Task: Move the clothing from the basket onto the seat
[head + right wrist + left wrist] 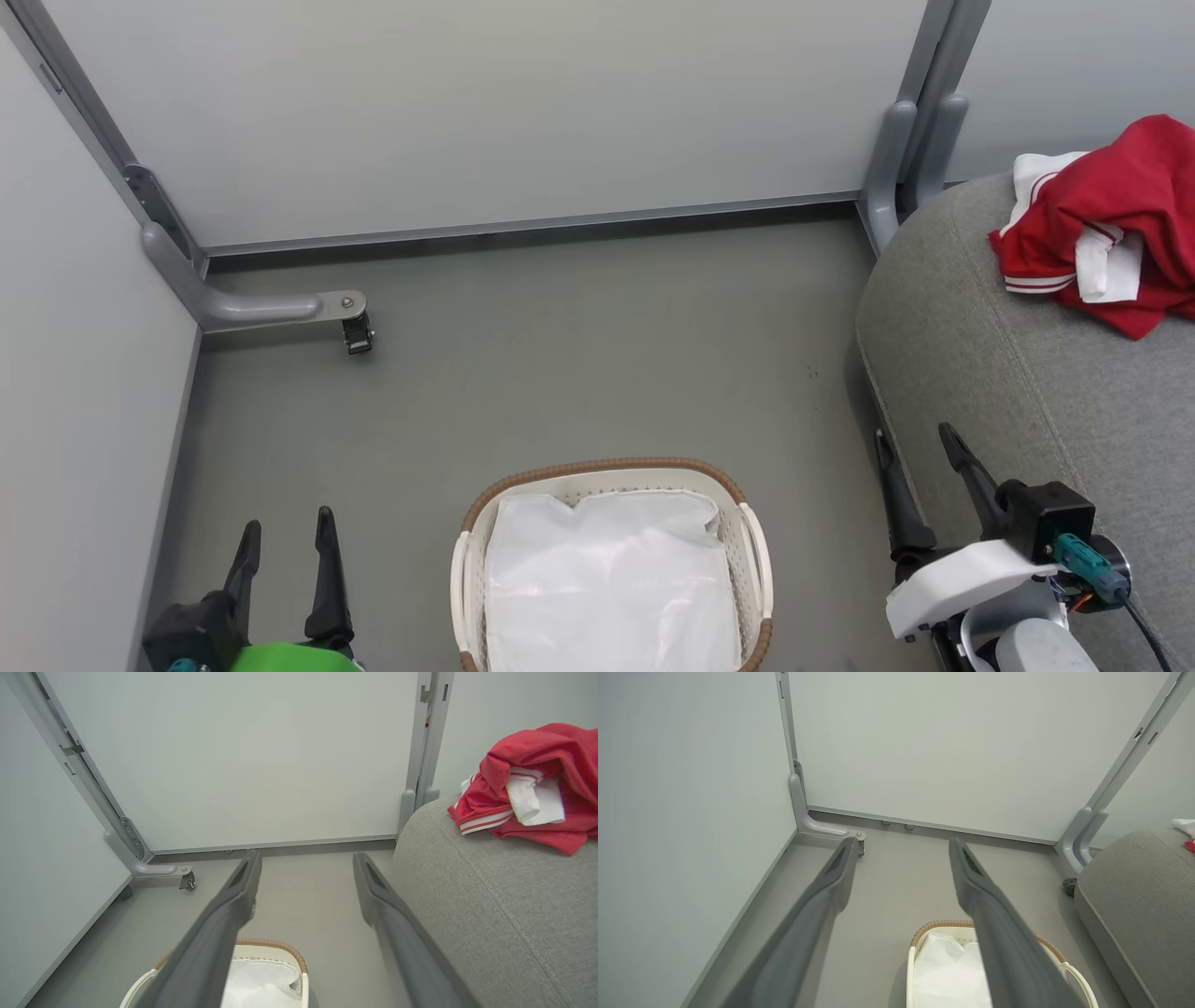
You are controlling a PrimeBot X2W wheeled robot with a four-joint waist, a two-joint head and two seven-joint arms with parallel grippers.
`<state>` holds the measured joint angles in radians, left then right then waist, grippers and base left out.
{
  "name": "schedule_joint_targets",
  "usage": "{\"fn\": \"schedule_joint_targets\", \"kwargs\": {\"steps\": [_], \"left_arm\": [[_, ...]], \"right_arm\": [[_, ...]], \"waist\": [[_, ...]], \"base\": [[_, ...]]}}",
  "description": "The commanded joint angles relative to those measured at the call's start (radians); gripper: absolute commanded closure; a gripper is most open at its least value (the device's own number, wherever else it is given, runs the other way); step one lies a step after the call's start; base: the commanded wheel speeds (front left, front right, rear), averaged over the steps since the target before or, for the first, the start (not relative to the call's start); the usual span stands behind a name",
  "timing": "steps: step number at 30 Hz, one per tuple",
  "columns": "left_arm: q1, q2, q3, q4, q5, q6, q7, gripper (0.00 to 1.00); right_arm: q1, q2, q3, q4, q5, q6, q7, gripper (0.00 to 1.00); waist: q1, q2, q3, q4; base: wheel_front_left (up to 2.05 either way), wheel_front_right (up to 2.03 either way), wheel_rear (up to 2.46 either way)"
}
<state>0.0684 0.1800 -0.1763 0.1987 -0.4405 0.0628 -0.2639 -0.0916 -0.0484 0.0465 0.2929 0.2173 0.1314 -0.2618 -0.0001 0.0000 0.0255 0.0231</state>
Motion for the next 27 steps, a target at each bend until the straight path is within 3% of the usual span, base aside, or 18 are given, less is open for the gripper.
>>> {"fn": "schedule_joint_targets", "kwargs": {"steps": [1, 27], "left_arm": [[0.012, -0.002, 0.008, 0.006, 0.007, -0.008, -0.001, 0.0], [0.001, -0.057, 0.067, 0.072, 0.077, -0.054, -0.001, 0.0]], "right_arm": [[0.017, -0.004, 0.003, -0.003, -0.005, -0.001, -0.005, 0.0], [0.01, -0.004, 0.022, 0.013, 0.008, -0.001, -0.005, 0.0]], "waist": [[0.0001, 0.0, -0.002, 0.001], [0.0001, 0.0, -0.015, -0.001]], "base": [[0.0, 0.0, 0.0], [0.0, 0.0, 0.0]]}}
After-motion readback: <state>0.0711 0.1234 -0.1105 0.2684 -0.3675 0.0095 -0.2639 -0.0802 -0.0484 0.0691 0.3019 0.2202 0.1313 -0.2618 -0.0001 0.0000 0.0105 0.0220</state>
